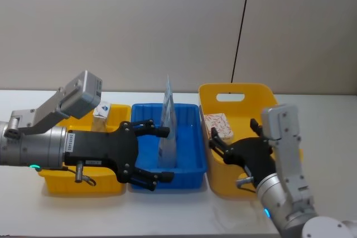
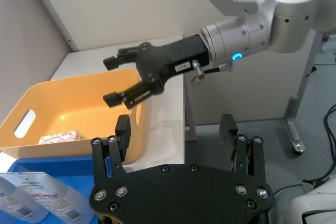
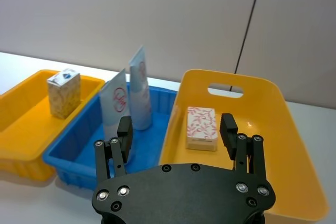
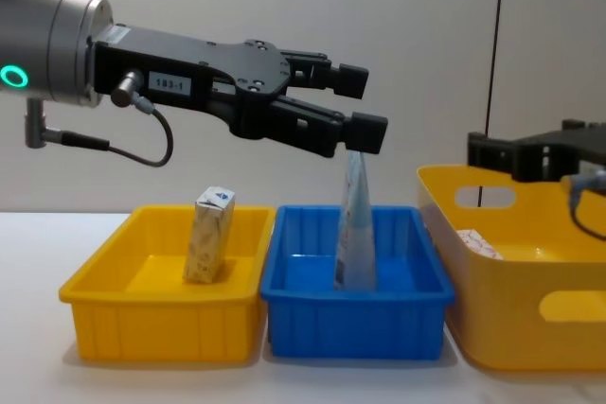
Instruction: Bimanual collaborative sorting of washing and personal care products
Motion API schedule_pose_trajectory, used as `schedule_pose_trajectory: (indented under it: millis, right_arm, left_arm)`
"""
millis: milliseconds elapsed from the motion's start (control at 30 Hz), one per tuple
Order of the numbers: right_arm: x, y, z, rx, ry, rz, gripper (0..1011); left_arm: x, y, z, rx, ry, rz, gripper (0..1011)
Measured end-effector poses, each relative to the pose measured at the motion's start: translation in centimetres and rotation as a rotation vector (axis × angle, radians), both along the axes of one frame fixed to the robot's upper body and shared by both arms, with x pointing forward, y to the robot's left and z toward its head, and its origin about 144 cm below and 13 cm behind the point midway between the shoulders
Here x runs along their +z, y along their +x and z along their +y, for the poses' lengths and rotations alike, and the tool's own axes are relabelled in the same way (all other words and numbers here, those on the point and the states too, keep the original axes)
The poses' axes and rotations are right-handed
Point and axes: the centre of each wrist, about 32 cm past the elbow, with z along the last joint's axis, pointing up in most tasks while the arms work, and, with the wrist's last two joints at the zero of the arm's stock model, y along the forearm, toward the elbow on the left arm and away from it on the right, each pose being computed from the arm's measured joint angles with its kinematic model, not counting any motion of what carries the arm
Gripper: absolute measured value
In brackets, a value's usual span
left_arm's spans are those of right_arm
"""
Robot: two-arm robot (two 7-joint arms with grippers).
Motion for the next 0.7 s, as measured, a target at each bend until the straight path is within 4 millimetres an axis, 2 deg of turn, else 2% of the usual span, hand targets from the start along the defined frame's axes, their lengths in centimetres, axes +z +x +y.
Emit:
schedule_pose_trajectory:
  millis: [333, 700]
  right_arm:
    - [-1.0, -0.2, 2.6, 0.02, -0.017, -0.001, 1003]
    - [-1.9, 0.8, 5.3, 0.012, -0.02, 0.02, 1004]
  left_arm:
    - [0.0, 0.0, 0.0, 0.0, 0.0, 0.0, 1001]
    - [0.0, 0.0, 0.0, 0.0, 0.0, 0.0, 1001]
